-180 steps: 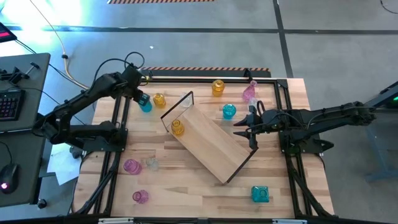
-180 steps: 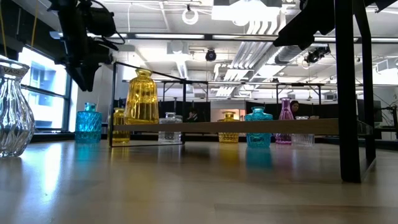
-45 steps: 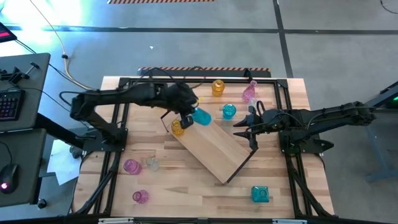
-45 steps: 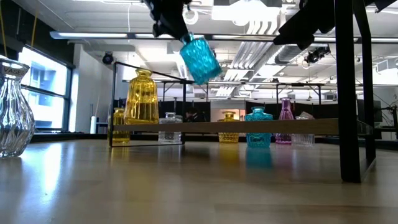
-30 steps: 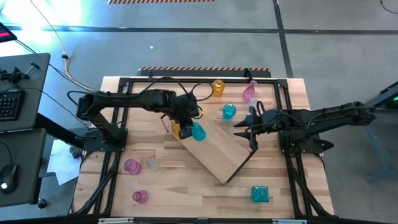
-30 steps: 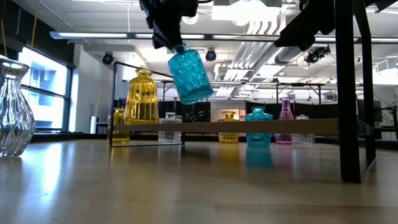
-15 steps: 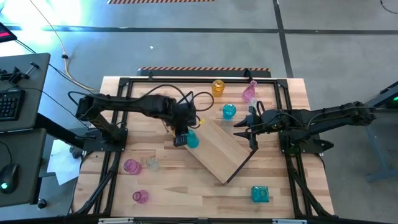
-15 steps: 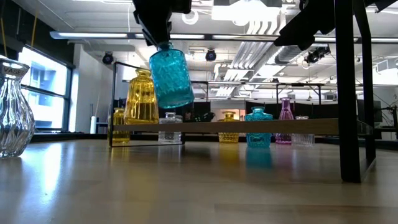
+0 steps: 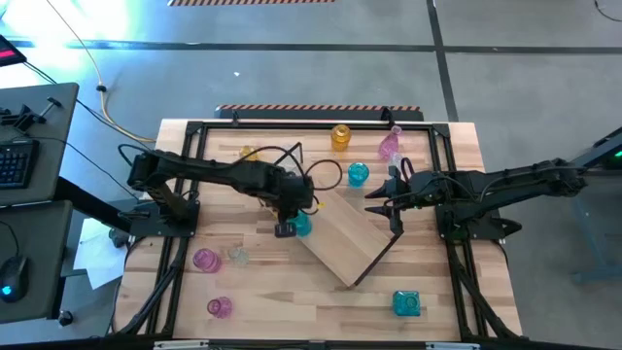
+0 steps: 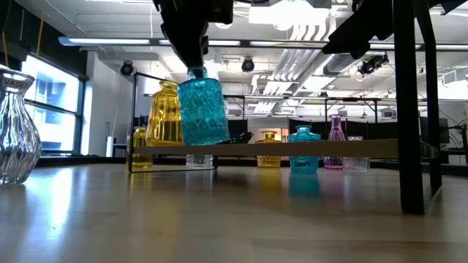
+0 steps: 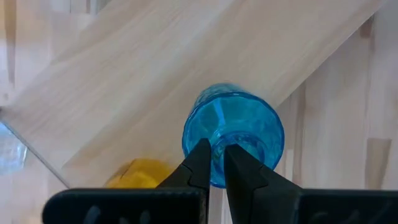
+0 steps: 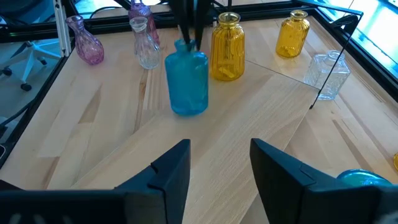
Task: Sort vases onto shelf
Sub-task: Put the top left blue crystal vase on the shelf
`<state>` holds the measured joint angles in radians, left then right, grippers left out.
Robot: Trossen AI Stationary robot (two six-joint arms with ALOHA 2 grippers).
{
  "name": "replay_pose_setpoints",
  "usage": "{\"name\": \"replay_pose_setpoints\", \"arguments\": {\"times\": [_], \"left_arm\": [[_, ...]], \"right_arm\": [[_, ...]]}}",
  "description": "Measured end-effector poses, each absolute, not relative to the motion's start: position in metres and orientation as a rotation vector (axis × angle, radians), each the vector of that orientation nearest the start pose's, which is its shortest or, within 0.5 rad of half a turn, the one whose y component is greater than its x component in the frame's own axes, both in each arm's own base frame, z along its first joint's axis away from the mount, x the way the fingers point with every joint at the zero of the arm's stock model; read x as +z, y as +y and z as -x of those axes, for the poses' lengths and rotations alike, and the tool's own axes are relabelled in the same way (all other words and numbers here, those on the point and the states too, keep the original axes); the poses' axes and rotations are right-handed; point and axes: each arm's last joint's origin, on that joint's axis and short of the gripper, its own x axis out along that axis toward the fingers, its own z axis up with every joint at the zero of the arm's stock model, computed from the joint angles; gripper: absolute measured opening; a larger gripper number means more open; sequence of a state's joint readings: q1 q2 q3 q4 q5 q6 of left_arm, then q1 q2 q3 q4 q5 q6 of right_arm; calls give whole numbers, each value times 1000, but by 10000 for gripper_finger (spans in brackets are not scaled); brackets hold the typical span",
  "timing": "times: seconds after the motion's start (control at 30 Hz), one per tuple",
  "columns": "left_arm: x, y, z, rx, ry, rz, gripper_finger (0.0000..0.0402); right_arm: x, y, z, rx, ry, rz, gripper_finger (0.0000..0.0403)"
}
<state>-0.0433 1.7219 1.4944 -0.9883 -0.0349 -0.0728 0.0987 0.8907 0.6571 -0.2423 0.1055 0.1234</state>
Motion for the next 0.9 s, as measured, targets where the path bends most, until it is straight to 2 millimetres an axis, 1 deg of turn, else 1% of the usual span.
{"name": "replay_pose_setpoints", "arguments": {"times": [0.13, 0.37, 0.63, 0.73, 0.9], "left_arm": [[276, -13, -346, 35, 1219, 14, 12], [277, -7, -340, 54, 1260, 19, 12], [277, -6, -340, 59, 1260, 23, 13], [277, -6, -340, 60, 1257, 26, 21], [276, -7, -342, 58, 1250, 27, 49]], "right_arm": [[266, 16, -191, -36, 473, -72, 156], [266, 16, -191, -36, 472, -72, 156], [266, 16, -191, -36, 473, -72, 156], [266, 16, -191, -36, 473, -72, 156], [266, 16, -191, -36, 472, -73, 156]]}}
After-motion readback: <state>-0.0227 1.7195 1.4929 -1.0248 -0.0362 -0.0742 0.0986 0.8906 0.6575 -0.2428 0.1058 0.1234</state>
